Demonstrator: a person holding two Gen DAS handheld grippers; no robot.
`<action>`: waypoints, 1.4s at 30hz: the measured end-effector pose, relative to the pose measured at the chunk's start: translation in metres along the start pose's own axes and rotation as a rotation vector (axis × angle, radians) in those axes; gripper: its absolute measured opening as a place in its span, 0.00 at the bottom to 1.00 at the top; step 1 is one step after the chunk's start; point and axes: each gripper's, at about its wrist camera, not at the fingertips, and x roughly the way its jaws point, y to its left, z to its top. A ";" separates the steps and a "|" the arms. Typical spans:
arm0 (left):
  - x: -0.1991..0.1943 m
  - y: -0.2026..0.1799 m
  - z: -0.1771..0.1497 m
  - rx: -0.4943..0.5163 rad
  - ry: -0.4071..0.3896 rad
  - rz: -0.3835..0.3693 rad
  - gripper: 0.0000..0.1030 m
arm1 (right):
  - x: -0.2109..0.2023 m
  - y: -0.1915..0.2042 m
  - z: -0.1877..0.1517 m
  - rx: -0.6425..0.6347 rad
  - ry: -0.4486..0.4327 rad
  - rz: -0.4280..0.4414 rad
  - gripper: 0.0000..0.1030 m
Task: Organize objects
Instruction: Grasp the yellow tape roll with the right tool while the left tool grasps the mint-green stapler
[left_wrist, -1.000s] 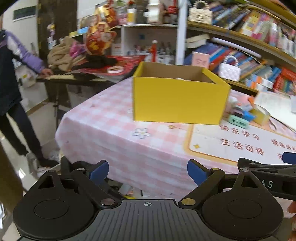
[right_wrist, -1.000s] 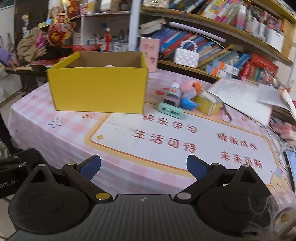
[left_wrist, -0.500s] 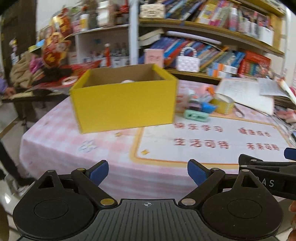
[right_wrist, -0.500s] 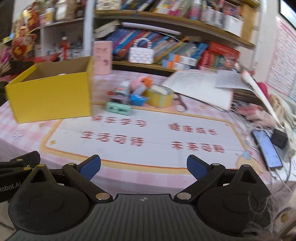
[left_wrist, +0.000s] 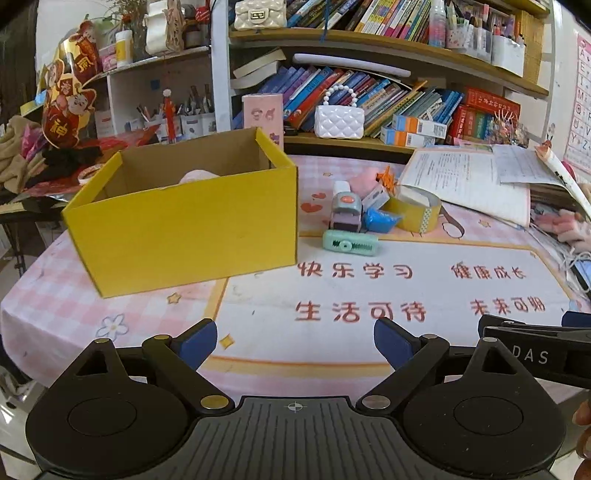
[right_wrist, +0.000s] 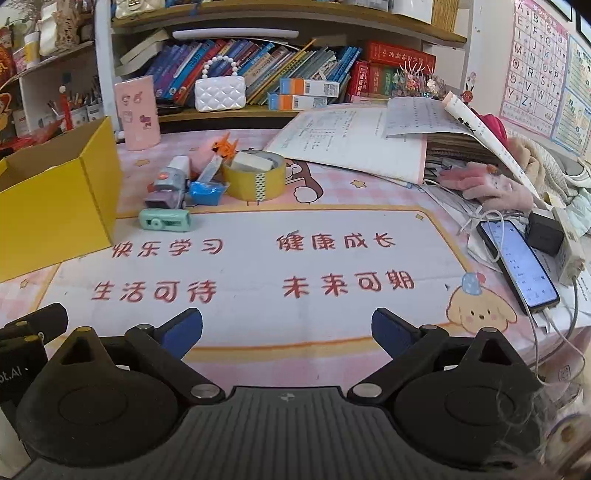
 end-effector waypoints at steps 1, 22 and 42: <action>0.004 -0.002 0.002 -0.001 0.005 -0.004 0.89 | 0.004 -0.002 0.003 0.006 0.006 0.002 0.95; 0.122 -0.082 0.067 0.082 0.016 -0.017 0.88 | 0.094 -0.053 0.098 0.010 -0.033 0.002 0.95; 0.163 -0.076 0.069 0.023 0.096 0.027 0.67 | 0.138 -0.057 0.127 -0.100 -0.030 0.184 0.95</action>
